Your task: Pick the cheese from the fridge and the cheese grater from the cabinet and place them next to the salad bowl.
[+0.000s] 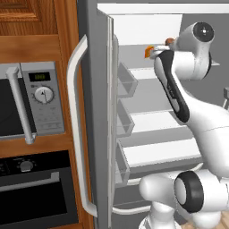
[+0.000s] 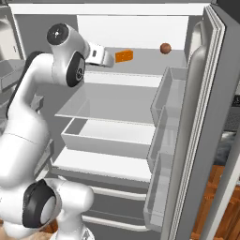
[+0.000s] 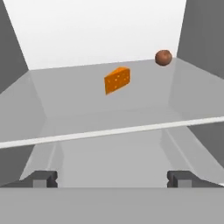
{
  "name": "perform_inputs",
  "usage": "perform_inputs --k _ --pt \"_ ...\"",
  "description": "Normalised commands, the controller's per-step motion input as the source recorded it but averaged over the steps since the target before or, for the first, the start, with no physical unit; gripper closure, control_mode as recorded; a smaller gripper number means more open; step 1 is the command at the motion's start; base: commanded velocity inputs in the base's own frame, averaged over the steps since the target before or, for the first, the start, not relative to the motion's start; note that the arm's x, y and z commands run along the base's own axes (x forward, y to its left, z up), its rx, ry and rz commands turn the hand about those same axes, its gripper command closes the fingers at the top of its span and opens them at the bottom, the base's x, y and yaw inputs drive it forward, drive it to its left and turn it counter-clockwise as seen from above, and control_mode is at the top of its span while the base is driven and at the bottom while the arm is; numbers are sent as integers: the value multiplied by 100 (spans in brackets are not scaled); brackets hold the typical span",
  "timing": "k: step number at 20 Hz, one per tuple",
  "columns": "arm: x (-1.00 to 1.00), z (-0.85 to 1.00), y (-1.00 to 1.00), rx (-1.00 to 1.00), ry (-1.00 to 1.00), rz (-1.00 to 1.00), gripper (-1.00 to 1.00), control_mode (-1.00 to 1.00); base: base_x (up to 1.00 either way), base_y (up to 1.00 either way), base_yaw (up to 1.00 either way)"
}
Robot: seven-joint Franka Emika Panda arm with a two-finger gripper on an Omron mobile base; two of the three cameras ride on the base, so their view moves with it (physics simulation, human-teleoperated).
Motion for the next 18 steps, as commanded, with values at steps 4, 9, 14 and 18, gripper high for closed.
perform_inputs --k 4,9,14,18 --pt "85 -2 0 0 9 0 -100 -100 0 0 0" --pt "84 -10 0 0 14 -1 -100 -100 0 0 0" --pt "68 -2 0 -1 5 -6 -100 -100 0 0 0" --pt "55 0 -3 0 0 -3 -100 -100 0 0 0"
